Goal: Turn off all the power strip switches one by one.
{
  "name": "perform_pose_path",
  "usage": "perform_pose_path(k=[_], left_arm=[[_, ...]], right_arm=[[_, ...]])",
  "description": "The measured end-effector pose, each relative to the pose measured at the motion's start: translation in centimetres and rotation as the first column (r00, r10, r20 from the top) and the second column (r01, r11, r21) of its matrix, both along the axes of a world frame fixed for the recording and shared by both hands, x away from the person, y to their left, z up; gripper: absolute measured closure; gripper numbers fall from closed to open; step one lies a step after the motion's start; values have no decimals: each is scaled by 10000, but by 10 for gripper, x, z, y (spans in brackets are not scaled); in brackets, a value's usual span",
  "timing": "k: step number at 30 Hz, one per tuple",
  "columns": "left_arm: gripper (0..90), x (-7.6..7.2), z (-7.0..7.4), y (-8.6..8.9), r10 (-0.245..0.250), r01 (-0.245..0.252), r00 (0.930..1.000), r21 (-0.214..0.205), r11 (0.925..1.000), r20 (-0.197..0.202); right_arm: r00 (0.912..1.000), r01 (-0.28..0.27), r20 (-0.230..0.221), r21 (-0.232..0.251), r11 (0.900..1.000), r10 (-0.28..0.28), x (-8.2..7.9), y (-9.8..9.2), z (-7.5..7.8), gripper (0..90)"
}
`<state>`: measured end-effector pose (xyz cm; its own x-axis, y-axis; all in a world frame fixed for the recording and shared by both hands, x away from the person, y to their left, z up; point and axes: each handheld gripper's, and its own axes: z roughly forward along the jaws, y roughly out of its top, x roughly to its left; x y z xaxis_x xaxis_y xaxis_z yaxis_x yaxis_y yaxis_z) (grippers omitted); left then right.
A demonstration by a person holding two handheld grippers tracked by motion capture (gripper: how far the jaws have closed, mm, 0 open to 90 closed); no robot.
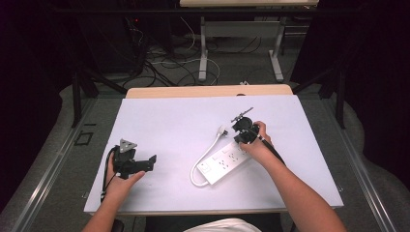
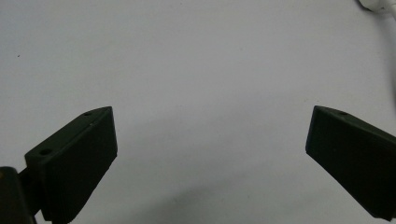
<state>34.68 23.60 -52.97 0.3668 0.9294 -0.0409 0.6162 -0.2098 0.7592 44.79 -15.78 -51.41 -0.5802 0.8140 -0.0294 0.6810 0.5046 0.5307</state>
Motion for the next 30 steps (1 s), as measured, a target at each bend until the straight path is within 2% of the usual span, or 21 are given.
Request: perform_pose_path(k=[2, 4, 8, 12, 15, 19, 22, 25, 27, 28, 30], left_arm=[[18, 0, 0, 0, 1, -1, 10000, 3, 10000, -1], [18, 0, 0, 0, -3, 3, 10000, 6, 10000, -2], [18, 0, 0, 0, -1, 1, 10000, 0, 10000, 4], [18, 0, 0, 0, -2, 2, 10000, 5, 10000, 3], [18, 0, 0, 0, 0, 0, 10000, 7, 10000, 4], [18, 0, 0, 0, 26, -26, 10000, -21, 10000, 30], [18, 0, 0, 0, 52, -52, 10000, -34, 10000, 26], [18, 0, -1, 1, 113, -113, 9999, -85, 9999, -13], [18, 1, -1, 1, 148, -147, 9999, -94, 9998, 41], [18, 1, 0, 2, 31, -31, 10000, 30, 10000, -86], [18, 3, -1, -1, 110, -110, 9999, -74, 9999, 39]], right_arm=[[9998, -109, 157, 35, 9999, 109, 1, -1, -1, 879], [10000, 14, 4, -24, 10000, -14, 1, 0, 0, 879], [9999, -113, 105, 58, 9999, 112, 1, -1, -1, 880], [10000, 19, -40, -76, 10000, -19, 0, 0, 0, 880], [9998, -149, 90, -167, 9998, 150, 0, -1, 0, 880], [9998, -162, 117, -31, 9999, 162, 0, -1, -2, 900], [9998, -167, 134, -217, 9996, 169, -1, -1, -2, 900], [9996, -193, 195, -119, 9997, 195, -1, 0, -3, 900], [9998, -201, 78, -127, 9997, 202, 0, -1, -2, 900], [9999, -148, 42, -111, 9998, 148, 0, -1, -2, 900], [9998, -165, 52, -7, 9999, 165, 0, -2, -3, 900]])
